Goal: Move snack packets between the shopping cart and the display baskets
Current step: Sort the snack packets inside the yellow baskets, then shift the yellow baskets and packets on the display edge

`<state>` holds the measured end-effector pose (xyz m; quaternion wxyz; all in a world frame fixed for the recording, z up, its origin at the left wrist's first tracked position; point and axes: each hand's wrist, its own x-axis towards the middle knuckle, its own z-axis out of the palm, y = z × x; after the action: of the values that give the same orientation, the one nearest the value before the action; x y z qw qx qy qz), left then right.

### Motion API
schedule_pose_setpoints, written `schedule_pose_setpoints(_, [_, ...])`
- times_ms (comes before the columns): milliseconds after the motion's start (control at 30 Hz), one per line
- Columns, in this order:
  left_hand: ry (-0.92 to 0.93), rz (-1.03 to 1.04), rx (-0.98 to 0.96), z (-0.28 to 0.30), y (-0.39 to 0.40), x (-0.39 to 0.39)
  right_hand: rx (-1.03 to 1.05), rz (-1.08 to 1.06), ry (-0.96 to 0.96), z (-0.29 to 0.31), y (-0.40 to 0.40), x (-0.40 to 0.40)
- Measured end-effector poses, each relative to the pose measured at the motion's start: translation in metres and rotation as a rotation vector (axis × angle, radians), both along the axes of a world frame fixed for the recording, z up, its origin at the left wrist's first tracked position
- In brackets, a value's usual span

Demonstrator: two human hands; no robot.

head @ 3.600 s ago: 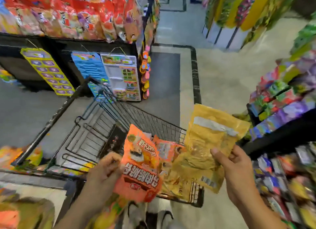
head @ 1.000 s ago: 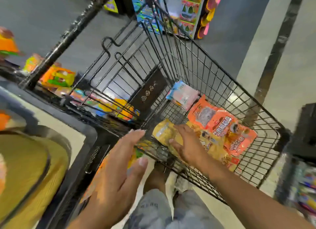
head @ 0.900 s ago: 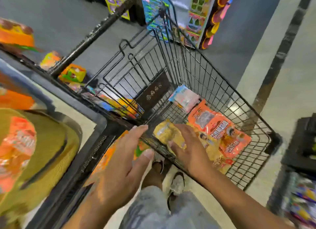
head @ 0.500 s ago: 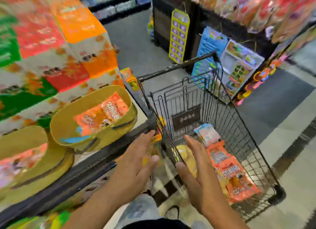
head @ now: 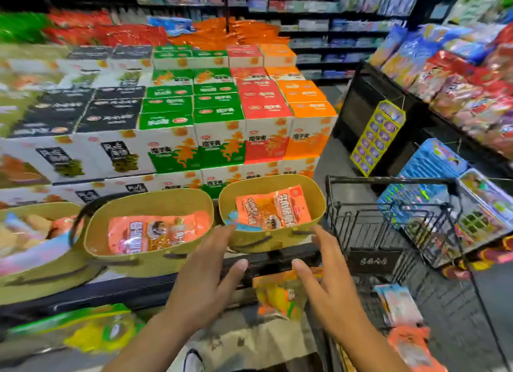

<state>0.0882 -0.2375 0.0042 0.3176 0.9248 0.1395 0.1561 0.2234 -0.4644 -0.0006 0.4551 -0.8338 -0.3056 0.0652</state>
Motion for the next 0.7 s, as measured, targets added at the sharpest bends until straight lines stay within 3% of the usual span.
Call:
schedule_pose_setpoints(167, [-0.01,0.117,0.056,-0.01,0.093,-0.037,-0.034,0.081,0.02,-0.006,0.093,-0.021])
schedule_pose_setpoints(333, [0.092,0.229,0.096,-0.024,0.189,-0.038,-0.03,0.175,-0.012,0.0,0.199,-0.038])
schedule_pose_setpoints(567, [0.55,0.062,0.114,-0.06,0.27,0.005,-0.305,0.279,-0.137,-0.025,0.304,-0.035])
schedule_pose_setpoints(700, [0.645,-0.001,0.187,-0.074,0.282,0.013,-0.477,0.315,-0.098,-0.045,0.316,-0.029])
